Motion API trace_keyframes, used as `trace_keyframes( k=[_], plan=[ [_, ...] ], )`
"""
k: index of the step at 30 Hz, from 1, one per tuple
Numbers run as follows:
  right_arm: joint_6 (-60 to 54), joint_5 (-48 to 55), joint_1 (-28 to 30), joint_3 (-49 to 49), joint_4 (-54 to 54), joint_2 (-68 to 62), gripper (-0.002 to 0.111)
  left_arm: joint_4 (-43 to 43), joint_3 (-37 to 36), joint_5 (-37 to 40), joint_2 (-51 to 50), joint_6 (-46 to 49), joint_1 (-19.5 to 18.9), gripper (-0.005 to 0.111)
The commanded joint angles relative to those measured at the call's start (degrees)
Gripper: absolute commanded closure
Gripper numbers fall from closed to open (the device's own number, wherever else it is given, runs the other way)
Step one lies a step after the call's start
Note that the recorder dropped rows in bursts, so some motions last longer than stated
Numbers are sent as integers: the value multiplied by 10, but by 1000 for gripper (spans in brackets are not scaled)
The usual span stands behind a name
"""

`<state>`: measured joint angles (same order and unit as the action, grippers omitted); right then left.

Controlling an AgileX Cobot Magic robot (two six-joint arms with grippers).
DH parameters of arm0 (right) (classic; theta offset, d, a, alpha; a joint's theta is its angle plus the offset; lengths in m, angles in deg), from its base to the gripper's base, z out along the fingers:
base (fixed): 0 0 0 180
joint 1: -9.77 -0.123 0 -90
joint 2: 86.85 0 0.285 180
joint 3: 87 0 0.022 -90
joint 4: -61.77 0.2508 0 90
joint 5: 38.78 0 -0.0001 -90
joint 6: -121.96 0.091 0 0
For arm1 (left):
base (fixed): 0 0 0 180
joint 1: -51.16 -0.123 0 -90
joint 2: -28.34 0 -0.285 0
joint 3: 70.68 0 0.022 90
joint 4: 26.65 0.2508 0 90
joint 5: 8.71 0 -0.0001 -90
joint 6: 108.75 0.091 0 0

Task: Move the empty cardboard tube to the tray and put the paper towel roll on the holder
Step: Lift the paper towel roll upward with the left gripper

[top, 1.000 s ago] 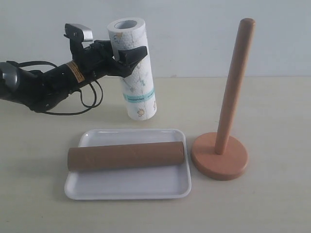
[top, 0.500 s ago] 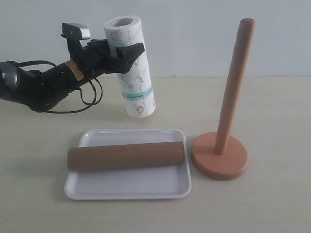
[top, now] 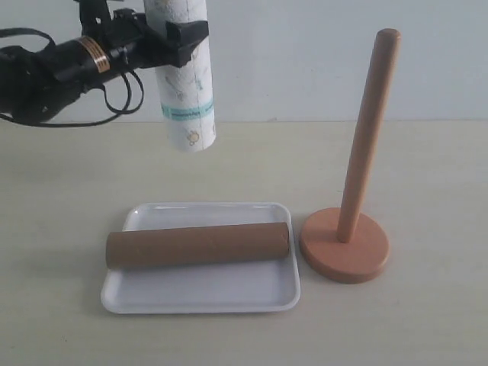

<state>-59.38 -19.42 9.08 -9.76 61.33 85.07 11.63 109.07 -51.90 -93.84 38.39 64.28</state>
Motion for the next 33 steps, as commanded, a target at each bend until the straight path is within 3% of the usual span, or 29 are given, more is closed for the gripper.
trace_keyframes(
  k=[1,6,9,11,13,17,24,33],
  plan=[
    [1,-4,2,0,-1,3,108,-12,22,35,63,-6,2,103],
    [1,-4,2,0,-1,3,108,18,50,128,128,-118,2,103],
    [1,-4,2,0,-1,3,108,185,51,167,162,-268,3,103],
    [1,-4,2,0,-1,3,108,323,51,132,178,-340,4,103],
    [1,-4,2,0,-1,3,108,398,51,94,192,-382,7,103],
    [1,-4,2,0,-1,3,108,411,51,94,212,-464,7,103],
    [1,-4,2,0,-1,3,108,411,51,83,256,-471,8,103],
    [1,-4,2,0,-1,3,108,410,72,87,294,-474,59,103]
  ],
)
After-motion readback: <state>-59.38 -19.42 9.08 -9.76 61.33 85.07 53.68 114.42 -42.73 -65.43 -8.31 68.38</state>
